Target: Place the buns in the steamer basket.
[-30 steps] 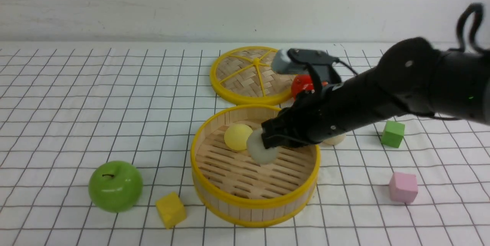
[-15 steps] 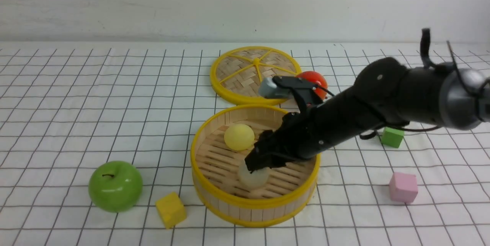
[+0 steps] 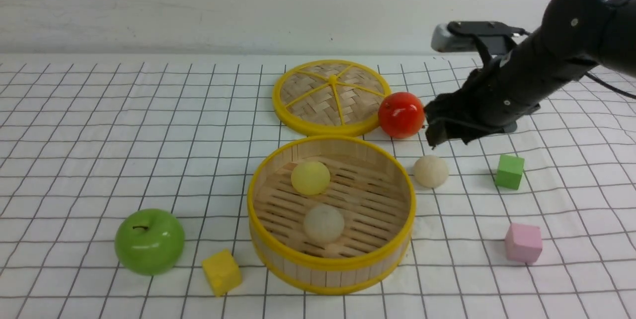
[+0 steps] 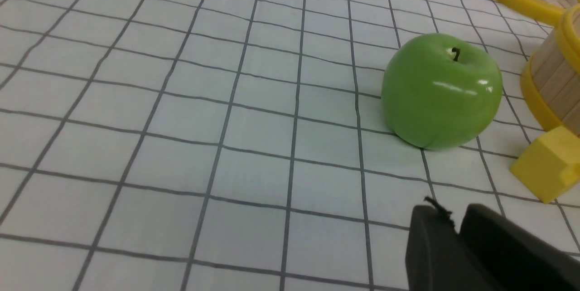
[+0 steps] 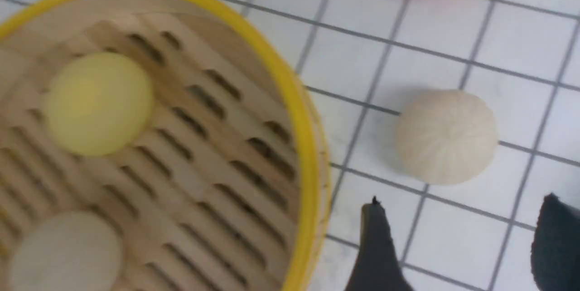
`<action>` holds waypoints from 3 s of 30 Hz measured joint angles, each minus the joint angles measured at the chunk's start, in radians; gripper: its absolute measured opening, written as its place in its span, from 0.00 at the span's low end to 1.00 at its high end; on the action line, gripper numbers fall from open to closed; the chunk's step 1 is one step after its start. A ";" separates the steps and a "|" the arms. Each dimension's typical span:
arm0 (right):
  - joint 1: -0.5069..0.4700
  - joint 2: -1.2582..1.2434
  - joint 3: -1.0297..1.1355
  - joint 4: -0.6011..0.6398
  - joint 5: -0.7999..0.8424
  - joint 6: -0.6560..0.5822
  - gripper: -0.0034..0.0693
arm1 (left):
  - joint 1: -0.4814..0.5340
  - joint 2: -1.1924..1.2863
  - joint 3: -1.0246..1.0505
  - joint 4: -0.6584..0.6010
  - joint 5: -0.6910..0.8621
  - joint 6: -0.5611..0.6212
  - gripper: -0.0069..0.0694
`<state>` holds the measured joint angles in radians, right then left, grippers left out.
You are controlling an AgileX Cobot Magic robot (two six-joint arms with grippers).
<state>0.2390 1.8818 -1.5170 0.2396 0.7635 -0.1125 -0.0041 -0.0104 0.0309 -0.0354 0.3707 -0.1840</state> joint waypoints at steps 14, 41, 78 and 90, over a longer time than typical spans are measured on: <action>0.009 0.194 0.000 -0.090 -0.237 0.058 0.35 | 0.000 0.000 0.000 0.000 0.000 0.000 0.23; 0.134 0.121 -0.079 0.169 -0.003 -0.092 0.05 | 0.000 0.000 0.000 0.000 0.000 0.000 0.26; 0.150 -0.635 0.185 -0.201 0.065 0.211 0.02 | 0.000 0.000 0.000 0.000 0.000 0.000 0.28; 0.150 -0.876 0.370 -0.199 0.173 0.211 0.02 | 0.000 0.000 0.000 0.000 0.000 0.000 0.28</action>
<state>0.3886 1.0061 -1.1471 0.0406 0.9361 0.0986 -0.0041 -0.0104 0.0309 -0.0354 0.3707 -0.1840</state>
